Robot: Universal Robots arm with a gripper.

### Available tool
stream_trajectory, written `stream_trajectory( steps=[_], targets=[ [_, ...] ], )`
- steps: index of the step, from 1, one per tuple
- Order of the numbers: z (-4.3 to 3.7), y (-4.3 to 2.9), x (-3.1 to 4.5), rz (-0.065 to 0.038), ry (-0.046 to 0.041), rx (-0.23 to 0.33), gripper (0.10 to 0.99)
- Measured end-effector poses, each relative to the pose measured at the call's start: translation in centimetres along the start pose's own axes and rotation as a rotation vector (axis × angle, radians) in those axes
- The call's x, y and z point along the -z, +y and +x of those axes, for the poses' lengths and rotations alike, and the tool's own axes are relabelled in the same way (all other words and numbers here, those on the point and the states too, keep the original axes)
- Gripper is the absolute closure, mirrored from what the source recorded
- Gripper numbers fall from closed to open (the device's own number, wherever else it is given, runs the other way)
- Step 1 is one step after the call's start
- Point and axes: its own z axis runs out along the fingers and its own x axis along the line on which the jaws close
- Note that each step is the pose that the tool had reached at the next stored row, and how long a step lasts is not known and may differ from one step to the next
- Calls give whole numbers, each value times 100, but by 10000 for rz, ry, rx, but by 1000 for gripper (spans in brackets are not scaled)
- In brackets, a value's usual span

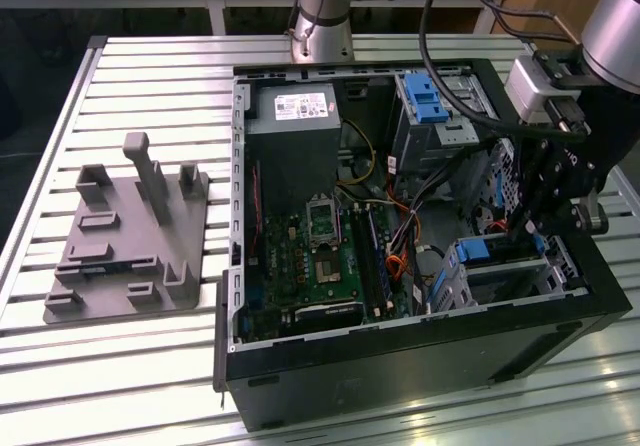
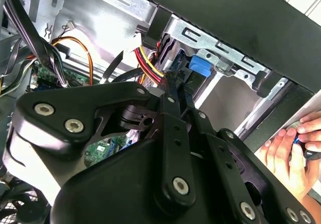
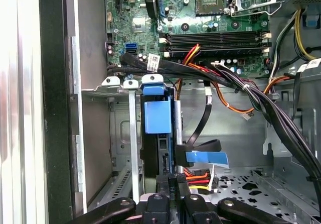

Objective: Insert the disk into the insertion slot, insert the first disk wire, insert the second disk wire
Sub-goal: 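Insert the first disk wire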

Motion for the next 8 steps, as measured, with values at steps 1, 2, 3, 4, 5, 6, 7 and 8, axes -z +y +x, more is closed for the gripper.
stream_trajectory(
  steps=[1,2,3,4,5,6,7,8],
  targets=[
    [0,0,-3,0,1,0,910],
    [0,0,-6,0,0,0,910],
    [0,0,-9,0,-1,0,910],
    [0,0,-12,-1,-1,0,910],
    [0,0,-14,-1,0,0,910],
    [0,0,-17,0,0,0,910],
    [-1,0,-20,0,-1,-1,910],
    [-1,-1,-23,0,-1,0,910]
  ],
)
